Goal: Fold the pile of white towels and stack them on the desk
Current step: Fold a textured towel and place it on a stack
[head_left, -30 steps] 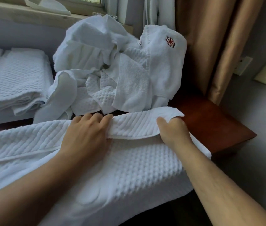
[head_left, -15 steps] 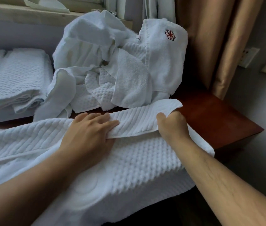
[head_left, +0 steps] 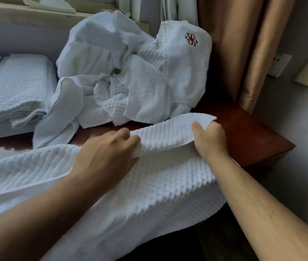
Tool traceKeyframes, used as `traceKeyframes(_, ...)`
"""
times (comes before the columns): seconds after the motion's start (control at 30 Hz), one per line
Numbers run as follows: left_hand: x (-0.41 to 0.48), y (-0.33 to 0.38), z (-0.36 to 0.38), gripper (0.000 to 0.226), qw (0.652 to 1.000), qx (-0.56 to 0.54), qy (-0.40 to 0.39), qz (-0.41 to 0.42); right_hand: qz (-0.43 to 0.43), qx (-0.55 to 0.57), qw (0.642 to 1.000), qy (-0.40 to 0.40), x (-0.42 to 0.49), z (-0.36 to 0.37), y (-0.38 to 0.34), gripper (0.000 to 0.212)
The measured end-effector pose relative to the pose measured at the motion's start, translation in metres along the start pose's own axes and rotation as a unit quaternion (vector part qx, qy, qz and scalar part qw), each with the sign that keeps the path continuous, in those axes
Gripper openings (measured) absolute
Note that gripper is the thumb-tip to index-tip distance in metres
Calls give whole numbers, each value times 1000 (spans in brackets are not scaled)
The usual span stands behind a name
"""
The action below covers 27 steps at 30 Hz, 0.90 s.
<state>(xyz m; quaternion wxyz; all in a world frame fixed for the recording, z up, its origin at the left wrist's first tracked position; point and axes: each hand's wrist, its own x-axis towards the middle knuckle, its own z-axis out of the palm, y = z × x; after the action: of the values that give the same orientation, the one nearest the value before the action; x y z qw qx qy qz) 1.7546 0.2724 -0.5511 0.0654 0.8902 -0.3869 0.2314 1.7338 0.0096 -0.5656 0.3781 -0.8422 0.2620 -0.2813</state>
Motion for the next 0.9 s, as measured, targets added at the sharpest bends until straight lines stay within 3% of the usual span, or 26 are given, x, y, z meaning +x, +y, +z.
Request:
traceKeyframes(0.03, -4, 4, 0, 29, 1000, -1, -13, 2, 14, 24, 1000, 5, 0, -2, 1, 17)
traceKeyframes(0.13, -11, 7, 4, 27, 1000, 4, -9, 7, 39, 81, 996, 15, 1, -8, 2, 50)
traceKeyframes(0.3, -15, 6, 11, 21, 997, -40, 30, 65, 6, 68, 997, 48, -1, -4, 5, 63)
traceKeyframes(0.43, -17, 3, 13, 13, 993, -62, 31, 100, -15, 7, 998, 66, 0, -1, 8, 57)
traceKeyframes(0.6, -14, 2, 13, 19, 990, -80, 24, 111, -42, -67, 994, 82, -8, 3, 6, 61)
traceKeyframes(0.67, -14, 2, 13, 19, 991, -82, 21, 108, -75, -186, 975, 95, -12, 3, 0, 57)
traceKeyframes(0.73, -14, 2, 13, 20, 991, -84, 19, 103, -173, -255, 944, 115, -19, 3, -12, 43)
traceKeyframes(0.8, -14, 3, 12, 25, 991, -88, 16, 95, -254, -218, 941, 50, -28, 8, -24, 31)
traceKeyframes(0.9, -14, 5, 11, 23, 993, -78, 9, 85, -188, -245, 933, -187, -44, 24, -33, 53)
